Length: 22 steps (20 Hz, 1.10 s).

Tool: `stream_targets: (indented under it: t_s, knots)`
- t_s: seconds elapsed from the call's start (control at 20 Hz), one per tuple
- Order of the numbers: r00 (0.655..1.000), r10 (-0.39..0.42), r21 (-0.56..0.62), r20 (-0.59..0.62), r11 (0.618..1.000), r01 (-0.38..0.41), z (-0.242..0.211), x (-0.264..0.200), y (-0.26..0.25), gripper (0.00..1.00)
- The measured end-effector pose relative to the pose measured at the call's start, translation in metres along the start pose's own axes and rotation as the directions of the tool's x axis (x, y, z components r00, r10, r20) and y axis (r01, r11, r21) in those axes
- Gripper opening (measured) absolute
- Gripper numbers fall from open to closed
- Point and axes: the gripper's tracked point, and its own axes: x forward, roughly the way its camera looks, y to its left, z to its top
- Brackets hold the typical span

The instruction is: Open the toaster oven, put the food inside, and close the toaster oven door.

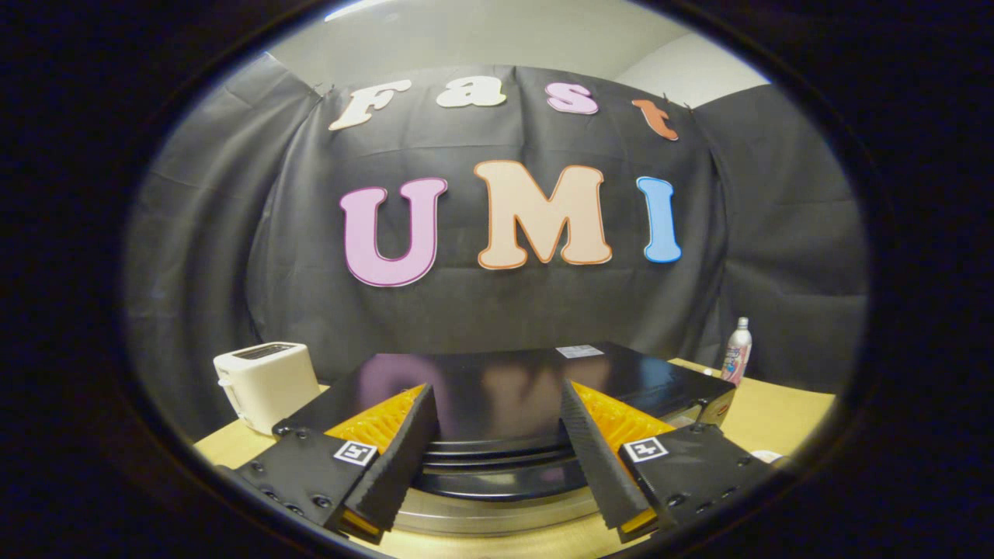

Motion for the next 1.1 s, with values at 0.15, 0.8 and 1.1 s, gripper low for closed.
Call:
stream_targets:
  t_s: [0.15, 0.8, 1.1]
  knots:
    - [0.999, -0.017, -0.001, 0.032, 1.0, 0.017, 0.0, -0.009, -0.002, 0.97]
    - [0.997, -0.081, 0.033, -0.012, 0.996, 0.081, -0.032, -0.092, -0.026, 0.97]
    - [0.977, -0.128, 0.037, -0.167, 0.99, 0.136, -0.073, -0.119, -0.044, 0.96]
